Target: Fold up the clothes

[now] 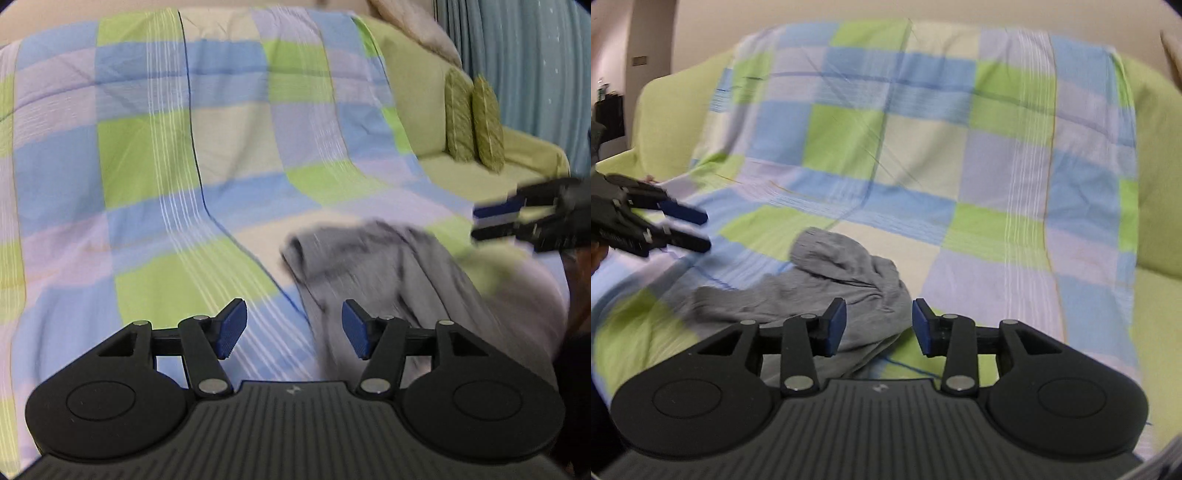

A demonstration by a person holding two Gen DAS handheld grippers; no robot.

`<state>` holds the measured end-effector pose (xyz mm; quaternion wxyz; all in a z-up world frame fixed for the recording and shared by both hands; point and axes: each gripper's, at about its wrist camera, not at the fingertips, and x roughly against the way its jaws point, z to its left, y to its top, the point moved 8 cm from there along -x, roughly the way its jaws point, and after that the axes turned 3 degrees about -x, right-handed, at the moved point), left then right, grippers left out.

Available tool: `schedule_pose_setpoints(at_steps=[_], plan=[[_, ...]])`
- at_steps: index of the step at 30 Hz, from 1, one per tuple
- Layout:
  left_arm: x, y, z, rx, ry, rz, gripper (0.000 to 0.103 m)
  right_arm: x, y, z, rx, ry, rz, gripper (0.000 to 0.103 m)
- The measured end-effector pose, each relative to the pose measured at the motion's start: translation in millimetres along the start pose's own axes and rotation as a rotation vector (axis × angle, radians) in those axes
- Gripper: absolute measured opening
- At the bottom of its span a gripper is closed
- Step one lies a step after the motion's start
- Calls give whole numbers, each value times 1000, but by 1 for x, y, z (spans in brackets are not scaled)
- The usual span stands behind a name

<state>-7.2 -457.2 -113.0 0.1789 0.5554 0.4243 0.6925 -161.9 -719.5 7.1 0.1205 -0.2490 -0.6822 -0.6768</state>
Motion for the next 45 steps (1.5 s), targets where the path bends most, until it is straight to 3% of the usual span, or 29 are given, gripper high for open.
schedule_pose_setpoints(at_steps=[4, 10, 11, 12, 13, 16, 22, 23, 25, 29, 33, 37, 45], plan=[[-3, -21, -7, 95, -42, 52, 60, 19, 5, 15, 72, -3, 1, 40], [-35, -38, 10, 407, -182, 4, 57, -2, 16, 32, 160, -14, 52, 45], [-40, -38, 10, 421, -189, 1, 49, -9, 17, 34, 176, -7, 59, 46], [-45, -39, 11, 434, -195, -3, 26, -20, 19, 36, 203, 3, 69, 47], [-50, -39, 14, 433, -186, -20, 10, -31, 20, 39, 233, 12, 79, 48], [-52, -36, 23, 418, -151, -65, 8, -69, 22, 47, 322, 55, 100, 50], [-58, -22, 45, 352, -93, -91, 6, -163, 15, 74, 656, 109, 117, 51], [-58, -20, 48, 346, -84, -93, 6, -171, 14, 74, 672, 112, 122, 48], [-55, -15, 55, 332, -63, -105, 5, -183, 17, 71, 669, 113, 128, 2], [-28, 3, 71, 317, -10, -165, 4, -143, 55, 28, 331, 82, 13, 2], [21, 36, 81, 261, 43, -256, 4, -70, 84, -6, 122, 77, -88, 2], [83, 72, 79, 164, 92, -352, 4, 4, 104, -1, 44, 85, -202, 0], [227, 149, 35, -110, 189, -542, 4, 136, 148, 32, -89, 144, -431, 0]])
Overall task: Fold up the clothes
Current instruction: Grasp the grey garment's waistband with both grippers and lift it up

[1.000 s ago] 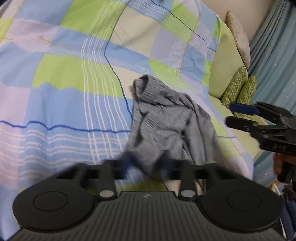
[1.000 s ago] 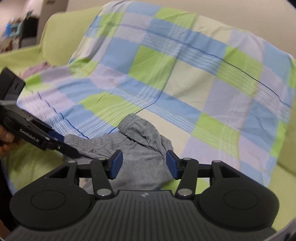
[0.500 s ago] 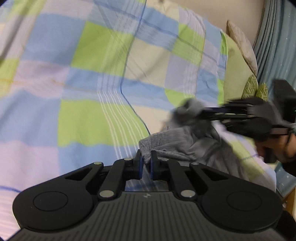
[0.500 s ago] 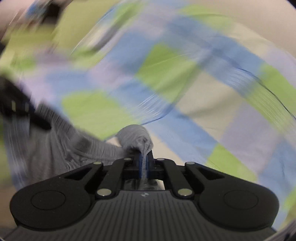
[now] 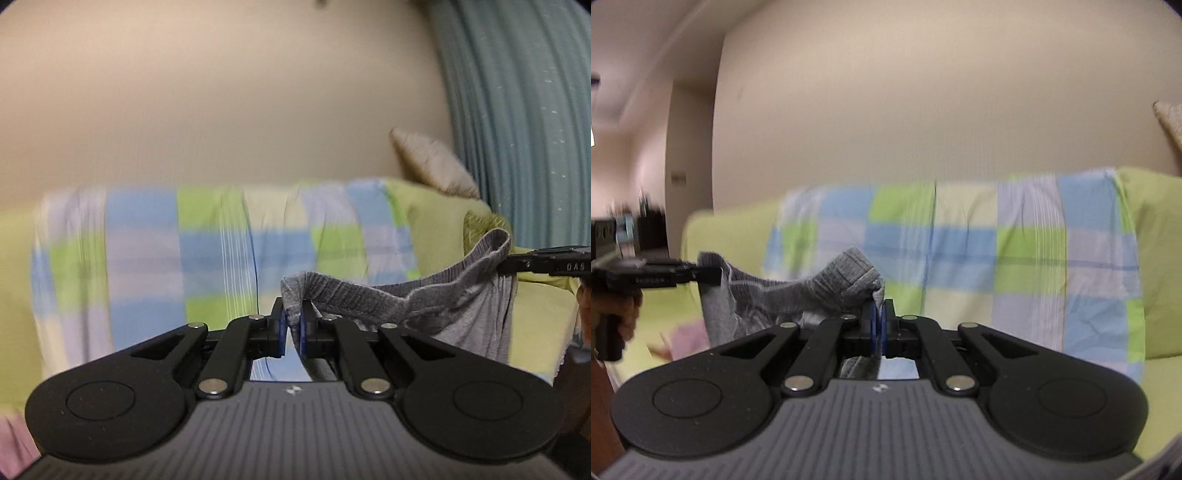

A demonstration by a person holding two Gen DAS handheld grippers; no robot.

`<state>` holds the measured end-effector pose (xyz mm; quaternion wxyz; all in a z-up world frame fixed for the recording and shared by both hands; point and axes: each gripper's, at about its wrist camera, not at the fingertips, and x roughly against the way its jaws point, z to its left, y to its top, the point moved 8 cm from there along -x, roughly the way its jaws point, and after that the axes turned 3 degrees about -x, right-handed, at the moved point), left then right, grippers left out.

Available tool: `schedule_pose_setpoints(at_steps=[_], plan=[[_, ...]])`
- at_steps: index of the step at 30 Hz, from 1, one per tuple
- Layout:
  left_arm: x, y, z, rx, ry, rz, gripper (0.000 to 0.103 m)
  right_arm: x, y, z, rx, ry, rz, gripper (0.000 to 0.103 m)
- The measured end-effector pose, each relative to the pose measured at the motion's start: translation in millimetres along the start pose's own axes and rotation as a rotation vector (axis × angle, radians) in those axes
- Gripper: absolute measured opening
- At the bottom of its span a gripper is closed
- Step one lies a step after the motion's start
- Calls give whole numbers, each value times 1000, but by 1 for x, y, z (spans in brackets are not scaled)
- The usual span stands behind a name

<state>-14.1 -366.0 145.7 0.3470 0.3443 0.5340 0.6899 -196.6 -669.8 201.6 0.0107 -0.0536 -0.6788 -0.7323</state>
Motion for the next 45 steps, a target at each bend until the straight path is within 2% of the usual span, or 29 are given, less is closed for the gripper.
schedule_pose_setpoints(at_steps=[2, 4, 6, 9, 13, 14, 16, 20, 22, 23, 25, 27, 28, 31, 33, 35, 38, 40, 44, 45], plan=[[-5, 23, 2, -33, 8, -20, 4, 10, 28, 6, 6, -3, -58, 0], [-17, 30, 5, -44, 13, -16, 4, -2, 39, 1, 22, -20, -63, 0], [-55, 26, 11, -37, 12, 26, 4, -20, 42, -8, 32, -39, -48, 0], [-124, -12, 17, -20, 19, 107, 4, -74, 19, -42, 33, -89, 25, 0], [-183, -79, 21, 64, 6, 214, 4, -124, -29, -86, -25, -125, 115, 0], [-184, -96, 14, 87, -12, 223, 4, -129, -40, -93, -44, -132, 128, 0], [-173, -102, 9, 83, -21, 219, 4, -121, -50, -93, -55, -132, 133, 0], [-106, -86, -4, 55, -51, 174, 4, -80, -41, -81, -40, -115, 99, 0], [-51, -61, -13, 38, -71, 115, 4, -41, -24, -65, -36, -98, 61, 0], [-40, -55, -12, 37, -74, 103, 4, -22, -16, -56, -36, -89, 43, 0], [20, -15, -18, 37, -94, 26, 4, 17, 3, -31, -37, -69, 5, 0], [50, 18, -19, 12, -97, -26, 4, 54, 26, -10, -36, -48, -40, 0], [68, 44, -20, -15, -92, -69, 4, 69, 39, 0, -30, -38, -64, 0], [79, 89, -20, -65, -78, -132, 5, 96, 83, 18, 8, -26, -134, 0], [61, 99, -17, -73, -77, -122, 5, 95, 104, 22, 56, -39, -155, 0], [27, 89, -15, -68, -86, -76, 5, 75, 106, 12, 70, -51, -127, 0], [-51, 36, -8, -28, -93, 50, 5, 25, 81, -15, 40, -62, -37, 0], [-110, -26, -3, 11, -97, 167, 5, -16, 46, -39, -3, -61, 46, 0], [-219, -175, 4, 96, -112, 420, 5, -117, -71, -112, -151, -88, 248, 0], [-233, -197, 5, 94, -108, 454, 5, -138, -101, -129, -193, -94, 288, 0]])
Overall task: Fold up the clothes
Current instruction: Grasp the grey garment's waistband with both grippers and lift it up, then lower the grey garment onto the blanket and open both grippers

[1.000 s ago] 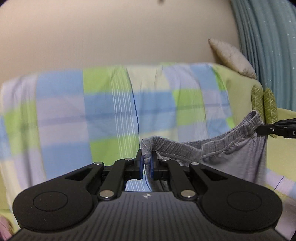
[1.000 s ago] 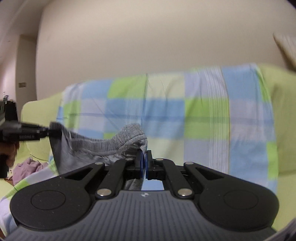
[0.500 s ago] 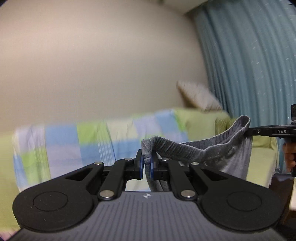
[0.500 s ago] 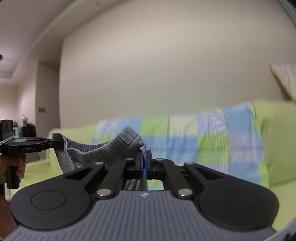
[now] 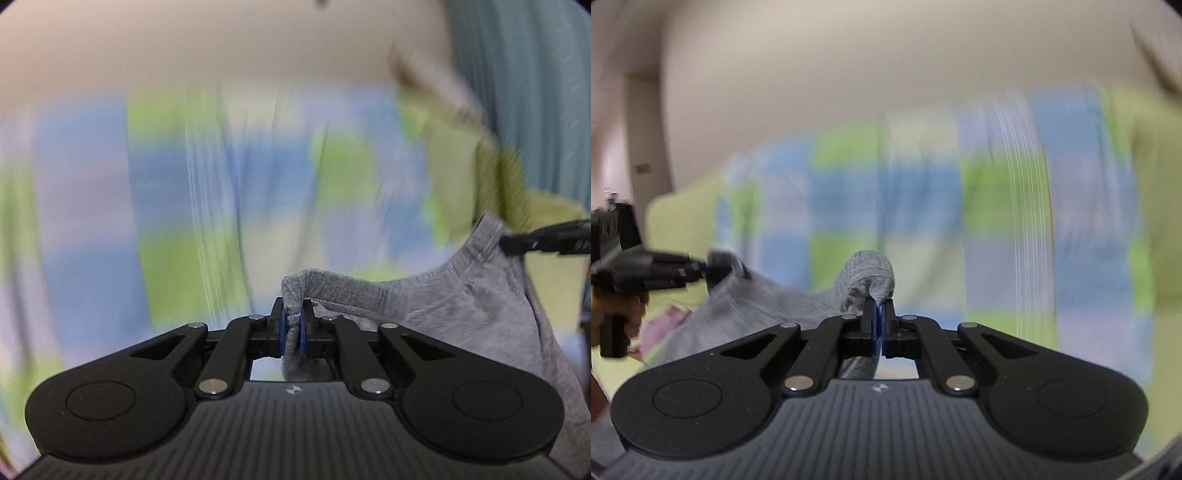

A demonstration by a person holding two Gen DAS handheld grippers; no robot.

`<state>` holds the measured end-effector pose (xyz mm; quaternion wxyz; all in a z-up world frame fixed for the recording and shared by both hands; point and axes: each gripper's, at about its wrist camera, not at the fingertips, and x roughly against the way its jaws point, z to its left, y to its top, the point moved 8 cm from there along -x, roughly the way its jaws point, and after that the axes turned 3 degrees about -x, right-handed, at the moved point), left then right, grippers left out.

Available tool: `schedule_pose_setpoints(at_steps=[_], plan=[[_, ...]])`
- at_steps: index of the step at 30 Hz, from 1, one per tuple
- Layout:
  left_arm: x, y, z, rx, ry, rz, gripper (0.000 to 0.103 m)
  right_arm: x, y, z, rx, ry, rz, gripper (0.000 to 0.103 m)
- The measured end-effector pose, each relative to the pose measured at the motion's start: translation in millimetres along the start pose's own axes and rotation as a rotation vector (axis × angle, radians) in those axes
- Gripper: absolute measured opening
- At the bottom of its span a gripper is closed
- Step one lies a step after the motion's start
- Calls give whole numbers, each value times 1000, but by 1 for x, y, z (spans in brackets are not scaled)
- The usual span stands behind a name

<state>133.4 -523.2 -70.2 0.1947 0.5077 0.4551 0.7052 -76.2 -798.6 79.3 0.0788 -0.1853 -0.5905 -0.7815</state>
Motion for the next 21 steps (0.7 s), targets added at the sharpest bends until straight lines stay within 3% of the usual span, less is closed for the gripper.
schedule_pose_setpoints(at_steps=[4, 6, 7, 9, 11, 14, 16, 21], plan=[[-70, -46, 15, 8, 15, 110, 9, -92, -62, -48, -56, -29, 130, 0], [-80, -53, 20, 3, 34, 115, 26, -119, -82, -58, -48, -40, 164, 1], [-77, -51, 24, 3, 55, 100, 32, -121, -85, -60, -47, -45, 162, 2], [-64, -47, 32, 8, 99, 80, 47, -117, -84, -64, -28, -81, 121, 12], [-39, -40, 36, 16, 139, 49, 47, -108, -78, -64, -14, -108, 87, 26], [-9, -36, 29, 89, 71, -10, 47, -86, -73, -61, -5, -125, 54, 29], [-12, -32, 13, 102, 7, -13, 47, -76, -76, -59, -8, -125, 52, 29], [-64, -42, -29, 76, -87, 83, 47, -61, -95, -57, -22, -115, 82, 29]])
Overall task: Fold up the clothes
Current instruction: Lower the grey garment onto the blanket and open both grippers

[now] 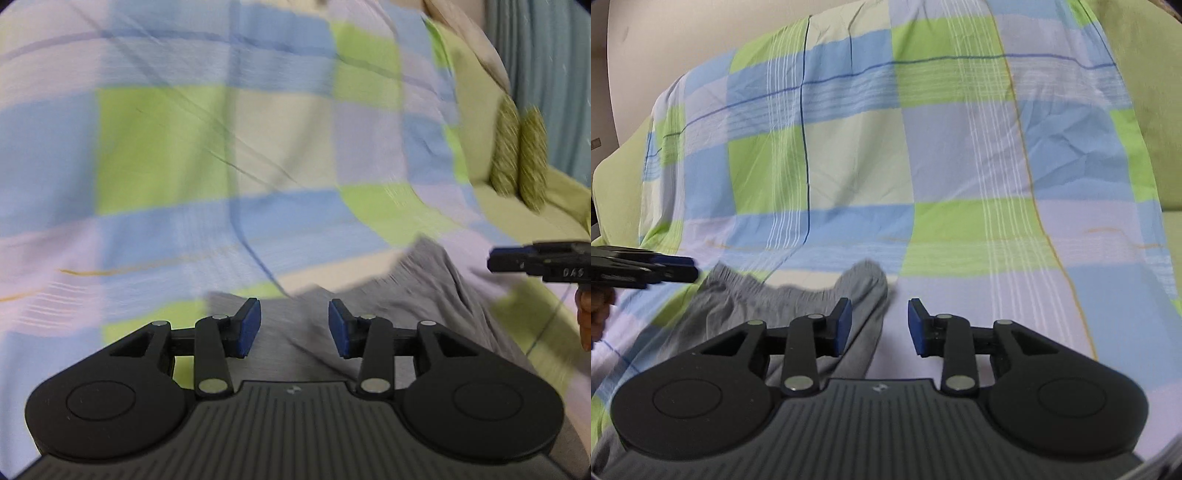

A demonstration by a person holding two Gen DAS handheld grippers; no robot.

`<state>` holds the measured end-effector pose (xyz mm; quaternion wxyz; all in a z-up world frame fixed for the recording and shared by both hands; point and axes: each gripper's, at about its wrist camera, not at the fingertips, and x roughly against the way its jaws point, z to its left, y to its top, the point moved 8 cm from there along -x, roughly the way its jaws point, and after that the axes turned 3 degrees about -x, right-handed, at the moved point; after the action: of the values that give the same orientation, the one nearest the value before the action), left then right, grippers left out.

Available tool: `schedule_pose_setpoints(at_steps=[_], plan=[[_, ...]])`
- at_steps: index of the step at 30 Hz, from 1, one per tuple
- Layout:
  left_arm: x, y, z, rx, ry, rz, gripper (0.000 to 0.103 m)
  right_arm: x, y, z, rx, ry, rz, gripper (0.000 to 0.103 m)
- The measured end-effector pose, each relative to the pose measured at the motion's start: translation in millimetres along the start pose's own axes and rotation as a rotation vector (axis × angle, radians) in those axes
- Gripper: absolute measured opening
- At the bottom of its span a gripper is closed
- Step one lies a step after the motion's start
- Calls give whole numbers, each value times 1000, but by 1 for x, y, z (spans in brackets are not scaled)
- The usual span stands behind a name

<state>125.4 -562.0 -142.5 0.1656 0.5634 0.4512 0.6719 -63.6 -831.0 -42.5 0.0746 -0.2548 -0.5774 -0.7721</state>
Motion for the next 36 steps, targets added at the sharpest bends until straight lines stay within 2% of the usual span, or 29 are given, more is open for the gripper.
schedule_pose_setpoints(at_steps=[1, 3, 4, 6, 8, 10, 14, 20, 23, 26, 29, 30, 32, 36], plan=[[-8, -3, -1, 12, -9, 10, 46, 0, -4, -1, -6, 4, 6, 29], [-25, -8, -4, 9, -13, 27, 0, -1, -10, -3, -19, 18, 17, 30], [-23, -8, -4, 11, -13, 21, 0, -1, -11, -4, -19, 25, 21, 30], [-2, -1, 9, 65, -14, -51, 0, -3, -12, -4, -16, 36, 27, 30], [32, 10, 42, 107, 38, -132, 0, -6, -11, -3, -10, 54, 31, 31], [54, 15, 75, 142, 88, -166, 0, -12, -10, 2, -10, 80, 38, 32], [56, 10, 116, 181, 100, -124, 0, -25, -10, 15, -6, 134, 54, 34], [33, -9, 129, 164, 102, -59, 0, -60, -9, 45, 6, 218, 113, 35], [30, -14, 132, 154, 120, -57, 0, -77, -4, 49, 23, 205, 132, 35], [30, -19, 139, 165, 129, -55, 0, -90, -2, 45, -23, 211, 157, 36], [44, -13, 135, 154, 132, -92, 0, -89, -1, 44, -78, 247, 183, 0], [50, -10, 132, 148, 132, -111, 0, -85, 2, 43, -95, 248, 176, 0], [73, 10, 121, 109, 124, -178, 0, -61, 22, 39, -90, 201, 81, 0], [67, 47, 113, 45, 128, -211, 0, -30, 64, 43, 66, 73, -84, 0]])
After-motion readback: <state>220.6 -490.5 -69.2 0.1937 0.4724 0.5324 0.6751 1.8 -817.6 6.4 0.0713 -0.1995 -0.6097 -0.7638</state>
